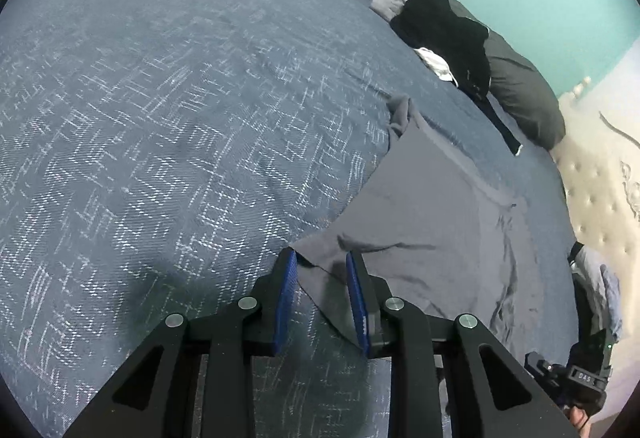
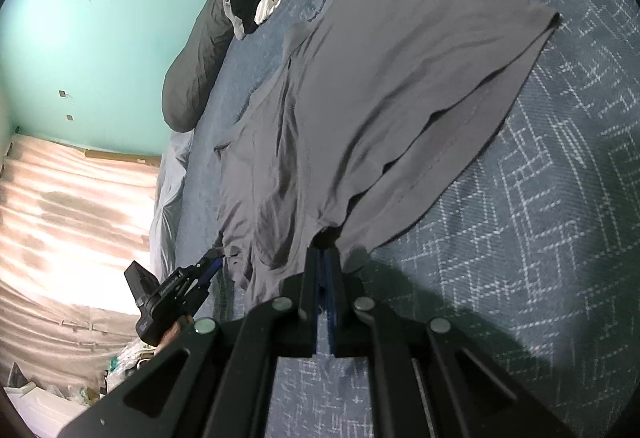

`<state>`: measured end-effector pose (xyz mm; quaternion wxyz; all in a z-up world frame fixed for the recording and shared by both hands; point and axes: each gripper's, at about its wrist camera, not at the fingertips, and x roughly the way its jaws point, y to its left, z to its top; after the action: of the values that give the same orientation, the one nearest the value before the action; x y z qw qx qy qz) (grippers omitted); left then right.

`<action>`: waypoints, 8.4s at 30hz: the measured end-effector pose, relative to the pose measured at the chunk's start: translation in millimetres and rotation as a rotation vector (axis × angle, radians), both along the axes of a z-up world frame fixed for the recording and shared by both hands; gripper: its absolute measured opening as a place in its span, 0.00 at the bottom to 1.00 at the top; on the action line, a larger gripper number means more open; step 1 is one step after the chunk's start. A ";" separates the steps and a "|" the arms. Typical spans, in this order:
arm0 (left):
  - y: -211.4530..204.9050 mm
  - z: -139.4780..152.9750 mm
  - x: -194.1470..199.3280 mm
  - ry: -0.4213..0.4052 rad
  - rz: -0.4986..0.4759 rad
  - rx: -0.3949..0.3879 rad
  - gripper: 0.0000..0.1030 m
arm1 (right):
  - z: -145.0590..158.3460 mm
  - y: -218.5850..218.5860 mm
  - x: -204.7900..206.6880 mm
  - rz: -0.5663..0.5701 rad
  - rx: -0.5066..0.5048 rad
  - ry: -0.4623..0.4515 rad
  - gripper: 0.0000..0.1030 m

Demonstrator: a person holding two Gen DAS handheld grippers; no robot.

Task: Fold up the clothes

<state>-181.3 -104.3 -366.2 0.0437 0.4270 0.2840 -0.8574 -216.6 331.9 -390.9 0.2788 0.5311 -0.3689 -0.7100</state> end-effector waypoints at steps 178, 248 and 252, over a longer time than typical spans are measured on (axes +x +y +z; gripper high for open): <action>-32.1 -9.7 -11.2 0.016 0.071 0.067 0.04 | 16.7 104.9 -43.2 -0.430 0.241 0.008 0.33; -33.9 5.7 6.2 0.038 0.116 0.100 0.18 | 23.1 116.6 -37.5 -0.585 0.210 0.098 0.28; -33.2 13.7 5.9 0.043 0.122 0.094 0.21 | 25.0 106.2 -41.3 -0.565 0.222 0.118 0.28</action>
<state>-175.4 -137.5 -352.5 0.0694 0.3920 0.3504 -0.8478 -257.9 438.2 -365.9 0.0315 0.3928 -0.4052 -0.8249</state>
